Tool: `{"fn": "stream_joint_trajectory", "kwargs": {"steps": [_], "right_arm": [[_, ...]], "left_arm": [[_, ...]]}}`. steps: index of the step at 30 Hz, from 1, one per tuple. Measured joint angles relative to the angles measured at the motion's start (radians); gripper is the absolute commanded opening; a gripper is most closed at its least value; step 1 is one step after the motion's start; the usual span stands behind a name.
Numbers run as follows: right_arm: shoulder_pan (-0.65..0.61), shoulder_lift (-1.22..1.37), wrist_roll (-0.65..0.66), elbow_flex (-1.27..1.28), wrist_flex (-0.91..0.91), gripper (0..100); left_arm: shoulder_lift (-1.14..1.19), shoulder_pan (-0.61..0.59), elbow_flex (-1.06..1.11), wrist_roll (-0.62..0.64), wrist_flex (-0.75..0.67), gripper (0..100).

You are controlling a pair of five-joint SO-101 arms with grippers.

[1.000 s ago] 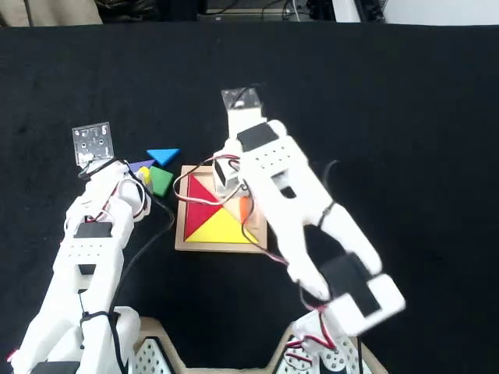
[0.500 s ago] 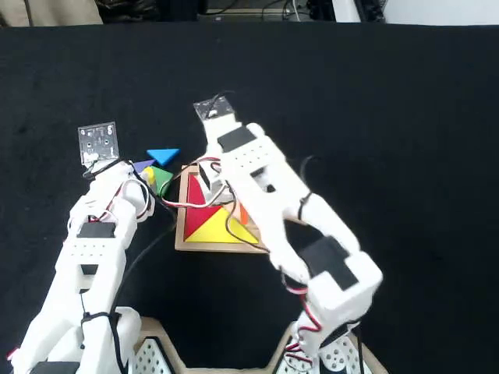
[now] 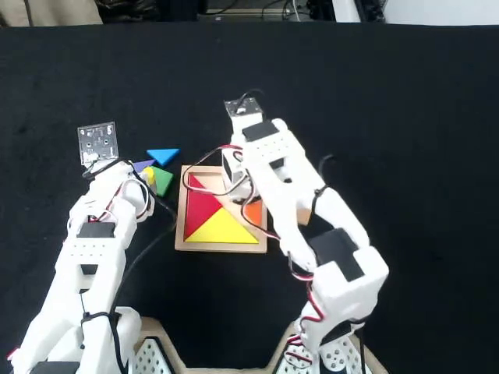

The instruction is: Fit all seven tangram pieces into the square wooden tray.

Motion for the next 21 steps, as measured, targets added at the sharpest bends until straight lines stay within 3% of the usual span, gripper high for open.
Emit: {"fn": "stream_joint_trajectory", "kwargs": {"steps": [9,15,21], "right_arm": [[0.000,-0.173,0.029,0.031,-0.058,1.1],[0.008,-0.118,0.192,0.092,-0.265,1.1],[0.008,-0.020,0.247,0.104,-0.302,1.1]], "left_arm": [[0.000,0.000,0.000,0.000,0.000,15],[0.000,0.000,0.000,0.000,0.000,15],[0.000,0.000,0.000,0.000,0.000,15]]}}
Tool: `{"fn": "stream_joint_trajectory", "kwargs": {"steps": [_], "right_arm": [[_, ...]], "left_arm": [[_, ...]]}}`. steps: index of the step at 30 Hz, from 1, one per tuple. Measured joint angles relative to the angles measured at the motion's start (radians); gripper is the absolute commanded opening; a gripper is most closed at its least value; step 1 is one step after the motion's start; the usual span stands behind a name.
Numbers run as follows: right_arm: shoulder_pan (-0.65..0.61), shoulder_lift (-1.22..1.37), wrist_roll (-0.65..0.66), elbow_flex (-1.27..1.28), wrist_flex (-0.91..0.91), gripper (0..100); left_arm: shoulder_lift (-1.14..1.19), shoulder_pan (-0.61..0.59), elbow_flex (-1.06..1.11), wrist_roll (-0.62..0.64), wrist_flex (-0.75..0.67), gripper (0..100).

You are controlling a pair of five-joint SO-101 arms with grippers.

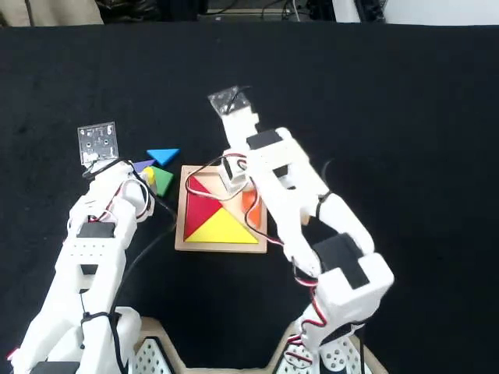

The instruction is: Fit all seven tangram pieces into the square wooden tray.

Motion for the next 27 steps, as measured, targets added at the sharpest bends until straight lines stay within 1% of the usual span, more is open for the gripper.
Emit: {"fn": "stream_joint_trajectory", "kwargs": {"steps": [11,18,22,27], "right_arm": [[0.018,0.002,0.003,0.074,-0.008,1.1],[0.009,-0.002,0.003,0.074,0.078,1.1],[0.020,-0.075,0.005,0.074,0.094,1.1],[0.095,-0.209,0.005,0.123,0.094,1.1]], "left_arm": [[0.000,0.000,0.000,0.000,0.000,15],[0.000,0.000,0.000,0.000,0.000,15],[0.000,0.000,0.000,0.000,0.000,15],[0.000,0.000,0.000,0.000,0.000,15]]}}
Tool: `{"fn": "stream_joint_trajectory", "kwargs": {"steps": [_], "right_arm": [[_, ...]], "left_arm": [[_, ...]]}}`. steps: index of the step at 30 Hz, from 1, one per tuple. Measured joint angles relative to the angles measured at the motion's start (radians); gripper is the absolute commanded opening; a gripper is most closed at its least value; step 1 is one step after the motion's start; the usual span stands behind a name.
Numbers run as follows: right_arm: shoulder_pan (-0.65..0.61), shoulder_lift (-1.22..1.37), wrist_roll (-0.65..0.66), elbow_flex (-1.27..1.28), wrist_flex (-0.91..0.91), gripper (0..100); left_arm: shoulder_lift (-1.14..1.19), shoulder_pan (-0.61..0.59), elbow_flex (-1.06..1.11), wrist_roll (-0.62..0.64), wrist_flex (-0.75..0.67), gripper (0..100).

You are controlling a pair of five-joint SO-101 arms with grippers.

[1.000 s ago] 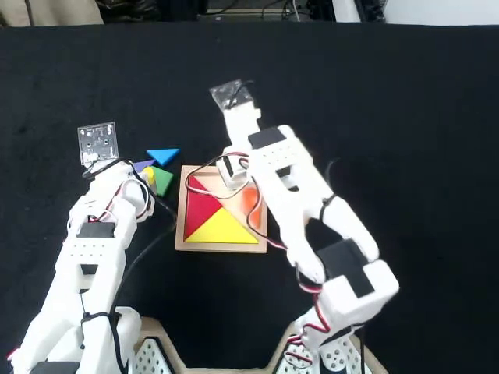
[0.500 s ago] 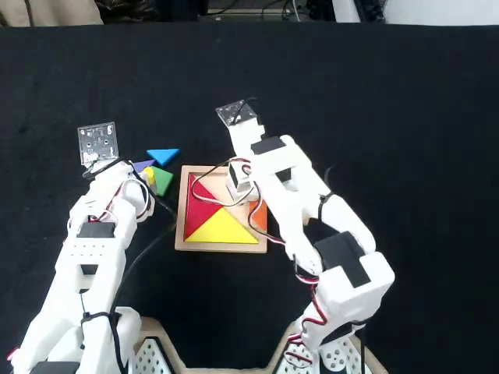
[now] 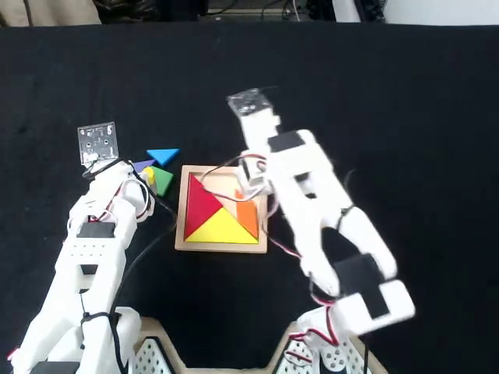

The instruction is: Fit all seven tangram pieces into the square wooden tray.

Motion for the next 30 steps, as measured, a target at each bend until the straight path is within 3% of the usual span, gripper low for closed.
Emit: {"fn": "stream_joint_trajectory", "kwargs": {"steps": [7,15,21,30], "right_arm": [[0.012,-0.037,-0.002,0.098,-0.014,1.1],[-0.020,-0.037,-0.002,0.101,-0.215,1.1],[-0.141,-0.014,0.000,0.101,-0.230,1.1],[-0.124,0.095,0.000,0.100,-0.221,1.1]], "left_arm": [[0.000,0.000,0.000,0.000,0.000,15],[0.000,0.000,0.000,0.000,0.000,15],[0.000,0.000,0.000,0.000,0.000,15],[0.000,0.000,0.000,0.000,0.000,15]]}}
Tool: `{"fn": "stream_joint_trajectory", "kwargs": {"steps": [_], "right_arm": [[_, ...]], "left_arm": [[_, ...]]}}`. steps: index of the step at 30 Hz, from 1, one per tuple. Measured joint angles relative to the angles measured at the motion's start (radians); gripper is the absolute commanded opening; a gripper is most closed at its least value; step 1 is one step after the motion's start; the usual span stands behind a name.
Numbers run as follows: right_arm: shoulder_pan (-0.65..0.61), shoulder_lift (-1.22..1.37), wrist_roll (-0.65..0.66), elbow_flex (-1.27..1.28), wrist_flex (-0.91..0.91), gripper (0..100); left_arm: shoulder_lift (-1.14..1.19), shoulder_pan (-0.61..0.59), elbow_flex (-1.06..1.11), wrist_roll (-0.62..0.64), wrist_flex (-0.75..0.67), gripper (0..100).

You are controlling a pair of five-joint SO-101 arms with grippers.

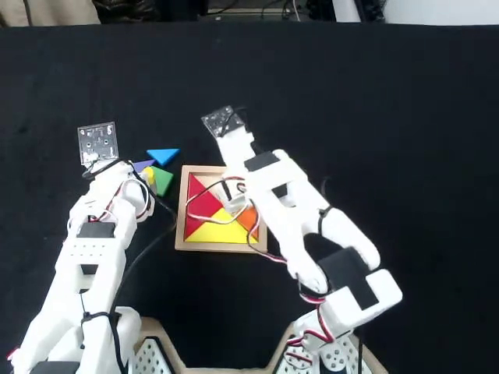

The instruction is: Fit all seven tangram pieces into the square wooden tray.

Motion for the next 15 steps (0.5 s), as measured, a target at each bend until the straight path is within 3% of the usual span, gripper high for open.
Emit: {"fn": "stream_joint_trajectory", "kwargs": {"steps": [15], "right_arm": [[0.018,-0.015,0.109,-0.006,0.146,1.1]], "left_arm": [[0.000,0.000,0.000,0.000,0.000,15]]}}
